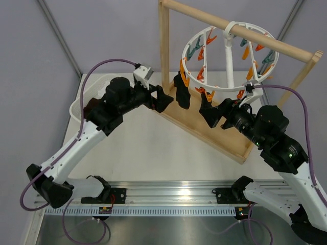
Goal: Clip the socks to the hanger
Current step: Clamp the sock onto the hanger, then open the clamp at the hanger.
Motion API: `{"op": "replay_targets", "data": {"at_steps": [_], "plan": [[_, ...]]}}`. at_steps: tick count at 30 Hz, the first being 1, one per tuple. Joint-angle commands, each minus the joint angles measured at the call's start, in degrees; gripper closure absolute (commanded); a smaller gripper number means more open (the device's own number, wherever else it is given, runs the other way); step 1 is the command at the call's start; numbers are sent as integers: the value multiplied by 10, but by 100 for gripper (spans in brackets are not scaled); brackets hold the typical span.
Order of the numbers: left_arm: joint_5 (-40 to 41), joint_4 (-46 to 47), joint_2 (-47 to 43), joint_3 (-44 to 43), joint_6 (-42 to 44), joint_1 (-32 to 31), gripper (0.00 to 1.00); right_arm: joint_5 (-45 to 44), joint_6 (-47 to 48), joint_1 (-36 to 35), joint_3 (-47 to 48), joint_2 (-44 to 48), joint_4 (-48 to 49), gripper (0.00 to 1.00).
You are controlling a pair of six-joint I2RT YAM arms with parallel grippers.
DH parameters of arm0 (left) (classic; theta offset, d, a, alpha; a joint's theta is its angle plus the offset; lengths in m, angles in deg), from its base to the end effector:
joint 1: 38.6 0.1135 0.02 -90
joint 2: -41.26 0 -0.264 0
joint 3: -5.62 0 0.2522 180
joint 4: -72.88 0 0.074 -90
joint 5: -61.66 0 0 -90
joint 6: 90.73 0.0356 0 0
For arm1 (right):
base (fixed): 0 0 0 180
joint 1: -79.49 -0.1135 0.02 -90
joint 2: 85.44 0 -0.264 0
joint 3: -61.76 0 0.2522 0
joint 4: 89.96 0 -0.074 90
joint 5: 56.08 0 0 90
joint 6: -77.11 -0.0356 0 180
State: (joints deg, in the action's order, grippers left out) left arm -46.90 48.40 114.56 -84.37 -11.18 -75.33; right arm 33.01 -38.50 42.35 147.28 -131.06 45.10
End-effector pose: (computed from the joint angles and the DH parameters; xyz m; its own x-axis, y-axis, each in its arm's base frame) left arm 0.2276 -0.1840 0.4242 -0.2555 -0.0239 -0.9665 0.7864 0.5764 -0.2221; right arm 0.1104 0.0829 0.4543 -0.3186 0.3008 -0.8989 -0.5027 0.7503 0.4293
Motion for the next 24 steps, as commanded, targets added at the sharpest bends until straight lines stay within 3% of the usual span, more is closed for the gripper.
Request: {"op": "replay_targets", "data": {"at_steps": [1, 6, 12, 24], "plan": [[269, -136, -62, -11, -4, 6, 1, -51, 27, -3, 52, 12, -92, 11], [429, -235, -96, 23, 8, 13, 1, -162, 40, -4, 102, 7, -146, 11], [456, -233, -148, 99, 2, 31, 1, -233, 54, -4, 134, -30, -149, 12], [434, -191, -207, 172, 16, 41, 1, -95, 50, -4, 160, -173, -2, 18]]}}
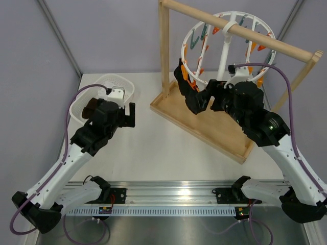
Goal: Clip the socks to the hanger
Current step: Open the clamp at the hanger.
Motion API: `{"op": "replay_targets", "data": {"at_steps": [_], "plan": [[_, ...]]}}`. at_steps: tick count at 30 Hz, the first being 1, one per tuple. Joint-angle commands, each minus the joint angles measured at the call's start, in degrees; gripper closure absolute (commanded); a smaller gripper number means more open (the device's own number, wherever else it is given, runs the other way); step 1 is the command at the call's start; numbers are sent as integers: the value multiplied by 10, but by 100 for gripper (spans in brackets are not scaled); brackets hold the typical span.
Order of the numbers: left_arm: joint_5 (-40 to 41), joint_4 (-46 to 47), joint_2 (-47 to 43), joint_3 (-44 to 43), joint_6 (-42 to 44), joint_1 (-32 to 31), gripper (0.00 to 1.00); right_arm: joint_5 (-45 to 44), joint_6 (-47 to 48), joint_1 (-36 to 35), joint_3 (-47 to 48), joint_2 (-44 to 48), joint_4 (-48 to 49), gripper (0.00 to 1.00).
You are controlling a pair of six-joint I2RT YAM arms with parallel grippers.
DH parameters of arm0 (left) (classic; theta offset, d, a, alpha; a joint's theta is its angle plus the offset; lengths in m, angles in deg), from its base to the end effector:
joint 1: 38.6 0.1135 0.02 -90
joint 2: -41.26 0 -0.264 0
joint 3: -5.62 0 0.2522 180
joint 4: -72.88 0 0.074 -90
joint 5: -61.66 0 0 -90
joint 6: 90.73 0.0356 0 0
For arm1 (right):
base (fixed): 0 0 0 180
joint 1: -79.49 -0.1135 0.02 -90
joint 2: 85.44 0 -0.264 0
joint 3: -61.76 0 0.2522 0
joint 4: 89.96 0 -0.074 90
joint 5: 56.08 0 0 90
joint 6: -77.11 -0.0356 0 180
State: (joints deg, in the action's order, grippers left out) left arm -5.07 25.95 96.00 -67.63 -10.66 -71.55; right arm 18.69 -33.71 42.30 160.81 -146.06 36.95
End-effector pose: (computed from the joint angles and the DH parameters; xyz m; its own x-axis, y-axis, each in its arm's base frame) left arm 0.1760 -0.0973 0.3583 -0.4293 0.0895 -0.8987 0.1361 0.9901 0.0335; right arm 0.1593 0.1091 0.4729 -0.3238 0.1848 -0.9279 -0.2842 0.9164 0.2817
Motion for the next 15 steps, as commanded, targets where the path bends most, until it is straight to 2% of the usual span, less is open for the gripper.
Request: {"op": "replay_targets", "data": {"at_steps": [1, 8, 15], "plan": [[20, 35, -26, 6, 11, 3, 1, 55, 1, -3, 28, -42, 90, 19], [32, 43, -47, 16, 19, 4, 1, 110, -19, -4, 36, -103, 151, 21], [35, 44, -51, 17, 19, 5, 1, 116, -18, -27, 54, -124, 177, 21]]}}
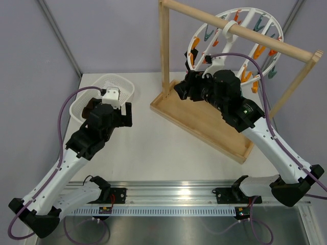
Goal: Clip the socks to the hanger
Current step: Open the clamp at the hanger.
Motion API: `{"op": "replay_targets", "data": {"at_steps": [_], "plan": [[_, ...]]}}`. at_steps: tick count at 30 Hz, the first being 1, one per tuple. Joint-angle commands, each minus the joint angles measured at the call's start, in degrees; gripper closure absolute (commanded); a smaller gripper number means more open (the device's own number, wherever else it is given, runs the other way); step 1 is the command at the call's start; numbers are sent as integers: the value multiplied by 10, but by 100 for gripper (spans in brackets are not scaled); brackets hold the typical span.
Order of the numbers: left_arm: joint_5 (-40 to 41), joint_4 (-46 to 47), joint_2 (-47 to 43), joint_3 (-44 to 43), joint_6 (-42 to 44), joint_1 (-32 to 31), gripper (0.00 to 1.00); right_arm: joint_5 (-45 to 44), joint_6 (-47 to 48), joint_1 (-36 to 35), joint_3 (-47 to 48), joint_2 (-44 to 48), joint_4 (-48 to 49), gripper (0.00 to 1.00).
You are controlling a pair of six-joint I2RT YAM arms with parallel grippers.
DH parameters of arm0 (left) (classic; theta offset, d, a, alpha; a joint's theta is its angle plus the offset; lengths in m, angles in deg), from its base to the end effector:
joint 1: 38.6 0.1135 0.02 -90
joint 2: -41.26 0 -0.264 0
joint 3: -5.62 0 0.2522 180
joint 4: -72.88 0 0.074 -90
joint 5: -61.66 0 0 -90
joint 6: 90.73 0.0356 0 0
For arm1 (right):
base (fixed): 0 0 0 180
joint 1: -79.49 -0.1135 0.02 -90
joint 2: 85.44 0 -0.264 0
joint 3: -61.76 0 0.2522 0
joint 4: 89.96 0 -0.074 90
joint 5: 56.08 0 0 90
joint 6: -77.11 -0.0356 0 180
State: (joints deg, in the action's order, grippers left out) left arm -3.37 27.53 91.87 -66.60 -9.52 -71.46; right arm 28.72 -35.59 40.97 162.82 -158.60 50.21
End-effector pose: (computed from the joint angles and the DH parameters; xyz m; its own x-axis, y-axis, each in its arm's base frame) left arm 0.1629 -0.0873 0.3676 -0.3598 0.0675 -0.9306 0.1136 0.9931 0.0281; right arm 0.2160 0.1678 0.4616 -0.3618 0.2032 -0.9098 -0.4458 0.8194 0.3603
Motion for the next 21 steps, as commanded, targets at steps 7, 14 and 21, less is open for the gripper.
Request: {"op": "replay_targets", "data": {"at_steps": [7, 14, 21], "plan": [[19, 32, -12, 9, 5, 5, 1, 36, 40, -72, 81, -26, 15, 21], [27, 40, -21, 15, 4, 6, 1, 14, 78, -99, 88, -1, -20, 21], [30, 43, -24, 18, 2, 7, 1, 16, 109, -154, 92, 22, -116, 20]]}}
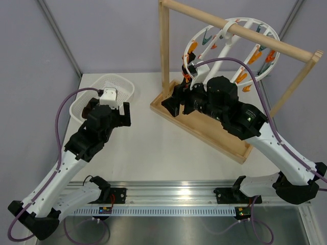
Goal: Clip the socks to the hanger
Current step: Open the clamp at the hanger.
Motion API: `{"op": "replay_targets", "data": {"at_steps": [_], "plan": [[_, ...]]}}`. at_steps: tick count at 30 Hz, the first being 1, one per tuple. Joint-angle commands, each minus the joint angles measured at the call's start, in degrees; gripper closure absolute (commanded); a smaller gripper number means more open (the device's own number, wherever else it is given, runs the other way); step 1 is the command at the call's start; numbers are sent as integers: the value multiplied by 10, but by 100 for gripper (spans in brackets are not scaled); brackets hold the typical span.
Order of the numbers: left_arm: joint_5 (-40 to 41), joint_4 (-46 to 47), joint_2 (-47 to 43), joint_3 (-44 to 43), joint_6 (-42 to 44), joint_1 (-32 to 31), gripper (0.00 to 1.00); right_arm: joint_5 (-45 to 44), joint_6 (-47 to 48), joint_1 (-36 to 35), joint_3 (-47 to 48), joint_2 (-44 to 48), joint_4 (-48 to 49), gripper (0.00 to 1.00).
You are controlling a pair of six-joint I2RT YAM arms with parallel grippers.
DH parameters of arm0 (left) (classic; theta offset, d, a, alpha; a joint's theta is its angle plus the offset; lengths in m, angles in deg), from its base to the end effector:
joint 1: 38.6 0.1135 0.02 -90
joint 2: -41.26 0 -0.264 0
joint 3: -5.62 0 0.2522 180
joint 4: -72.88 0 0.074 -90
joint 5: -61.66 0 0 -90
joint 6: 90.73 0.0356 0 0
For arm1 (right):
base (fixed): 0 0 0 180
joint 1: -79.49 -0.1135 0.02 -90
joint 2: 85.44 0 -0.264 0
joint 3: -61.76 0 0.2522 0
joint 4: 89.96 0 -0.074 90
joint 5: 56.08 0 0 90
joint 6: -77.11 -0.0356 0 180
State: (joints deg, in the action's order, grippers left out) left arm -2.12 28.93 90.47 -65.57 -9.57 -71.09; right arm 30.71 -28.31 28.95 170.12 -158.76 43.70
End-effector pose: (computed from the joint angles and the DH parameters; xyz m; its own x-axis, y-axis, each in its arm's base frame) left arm 0.1600 -0.0832 0.3681 -0.3328 0.0485 -0.9418 0.0862 0.9961 0.0208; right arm 0.1656 0.1980 0.4897 -0.3157 0.0342 -0.9482 -0.6764 0.6928 0.2502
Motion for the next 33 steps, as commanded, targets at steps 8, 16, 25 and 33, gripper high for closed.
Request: {"op": "replay_targets", "data": {"at_steps": [8, 16, 25, 33], "plan": [[34, 37, -18, 13, 5, 3, 1, -148, 58, -49, -55, 123, -101, 18], [47, 37, -21, 14, 7, 4, 1, -308, 87, -49, -117, 233, -137, 9], [59, 36, -24, 14, 9, 5, 1, -344, 172, -50, -155, 239, -23, 14], [60, 37, -23, 16, 10, 5, 1, -341, 224, -49, -158, 176, 31, 22]]}}
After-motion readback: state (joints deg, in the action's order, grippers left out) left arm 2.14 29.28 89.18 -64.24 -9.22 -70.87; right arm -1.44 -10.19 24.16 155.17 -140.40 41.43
